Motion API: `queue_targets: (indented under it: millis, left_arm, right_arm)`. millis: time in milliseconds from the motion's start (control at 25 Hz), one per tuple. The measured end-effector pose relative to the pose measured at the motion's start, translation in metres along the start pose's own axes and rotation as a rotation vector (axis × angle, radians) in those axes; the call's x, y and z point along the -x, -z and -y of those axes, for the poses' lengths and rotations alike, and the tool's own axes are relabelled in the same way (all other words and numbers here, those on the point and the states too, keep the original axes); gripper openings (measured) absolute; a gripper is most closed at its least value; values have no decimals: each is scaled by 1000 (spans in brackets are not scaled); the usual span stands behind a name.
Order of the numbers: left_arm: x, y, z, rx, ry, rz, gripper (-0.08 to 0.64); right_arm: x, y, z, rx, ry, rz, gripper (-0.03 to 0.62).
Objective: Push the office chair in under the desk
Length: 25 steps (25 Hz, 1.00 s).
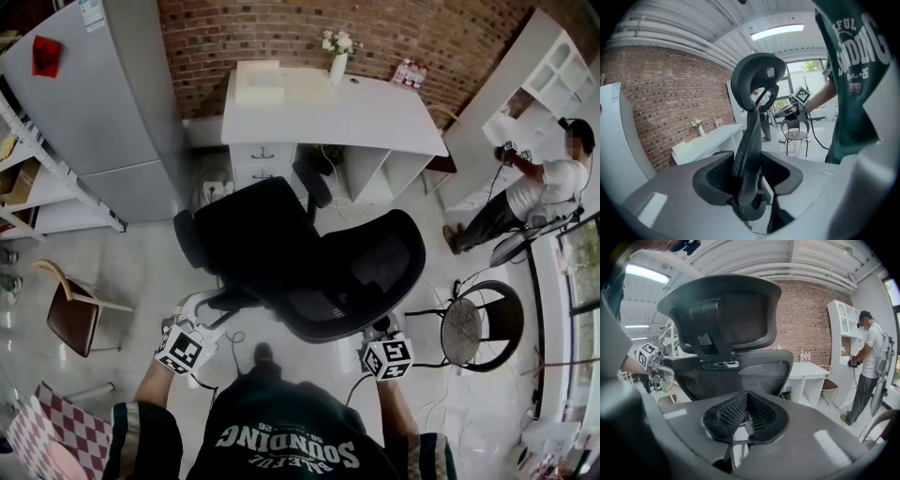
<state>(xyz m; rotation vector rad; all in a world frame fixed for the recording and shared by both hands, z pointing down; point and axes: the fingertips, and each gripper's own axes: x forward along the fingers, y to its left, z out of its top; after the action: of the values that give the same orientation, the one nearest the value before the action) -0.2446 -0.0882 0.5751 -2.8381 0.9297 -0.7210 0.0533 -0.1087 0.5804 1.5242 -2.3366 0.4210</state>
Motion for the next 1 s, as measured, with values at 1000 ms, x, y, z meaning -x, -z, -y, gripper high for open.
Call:
queue_targets:
  millis: [1000]
  left_arm:
    - [55,43,-85,120,-328,-280,266]
  right_arm:
    - [-34,-61,74,505,-221,-26,241]
